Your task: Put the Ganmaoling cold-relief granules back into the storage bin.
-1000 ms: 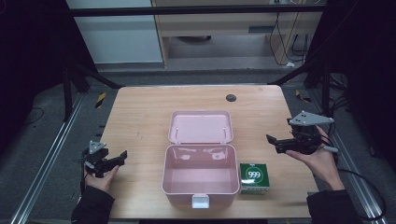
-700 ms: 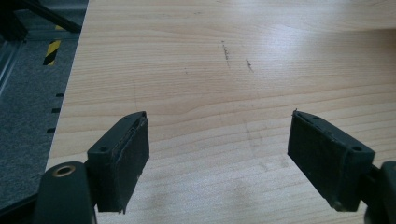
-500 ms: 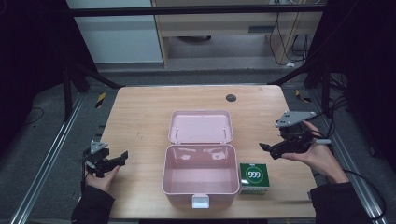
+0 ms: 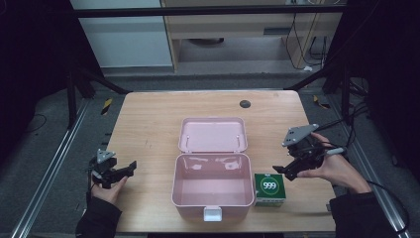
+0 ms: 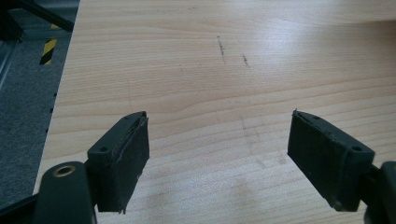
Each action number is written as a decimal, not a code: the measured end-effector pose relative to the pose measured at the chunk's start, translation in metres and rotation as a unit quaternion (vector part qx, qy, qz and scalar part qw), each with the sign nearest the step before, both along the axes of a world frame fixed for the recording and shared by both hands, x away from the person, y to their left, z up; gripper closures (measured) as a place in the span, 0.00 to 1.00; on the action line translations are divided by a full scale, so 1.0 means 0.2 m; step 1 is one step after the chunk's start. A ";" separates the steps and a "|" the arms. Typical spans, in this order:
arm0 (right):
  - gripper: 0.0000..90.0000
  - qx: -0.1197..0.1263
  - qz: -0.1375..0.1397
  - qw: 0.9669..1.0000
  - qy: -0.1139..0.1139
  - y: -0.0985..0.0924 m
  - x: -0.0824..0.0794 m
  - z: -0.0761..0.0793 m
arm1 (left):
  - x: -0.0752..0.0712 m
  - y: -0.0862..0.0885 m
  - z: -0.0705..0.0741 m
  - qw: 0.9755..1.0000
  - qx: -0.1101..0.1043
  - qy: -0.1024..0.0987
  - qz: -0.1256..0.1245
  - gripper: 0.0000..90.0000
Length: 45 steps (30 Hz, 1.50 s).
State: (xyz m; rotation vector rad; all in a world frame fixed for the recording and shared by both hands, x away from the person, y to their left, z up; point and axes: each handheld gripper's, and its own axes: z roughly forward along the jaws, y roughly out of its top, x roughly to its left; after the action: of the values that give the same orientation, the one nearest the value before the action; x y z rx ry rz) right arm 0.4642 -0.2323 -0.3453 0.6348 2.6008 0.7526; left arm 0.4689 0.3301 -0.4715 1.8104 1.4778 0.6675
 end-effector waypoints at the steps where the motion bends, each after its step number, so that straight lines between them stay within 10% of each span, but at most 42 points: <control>1: 0.03 -0.003 0.005 1.000 0.003 0.01 0.00 0.00 | 0.00 0.00 0.00 1.000 0.001 0.000 -0.001 0.22; 19: 0.02 -0.058 0.087 0.993 0.062 0.09 -0.03 -0.06 | 0.00 -0.01 0.00 1.000 0.004 0.003 -0.003 0.22; 45: 0.02 -0.100 0.116 0.982 0.110 0.14 -0.03 -0.26 | 0.01 -0.01 -0.01 1.000 0.008 0.007 -0.006 0.23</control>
State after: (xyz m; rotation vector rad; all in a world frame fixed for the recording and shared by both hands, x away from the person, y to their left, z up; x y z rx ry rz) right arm 0.4588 -0.2035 -0.3974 0.3773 2.9428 0.4989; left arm 0.4706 0.3281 -0.4729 1.8380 1.4737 0.6642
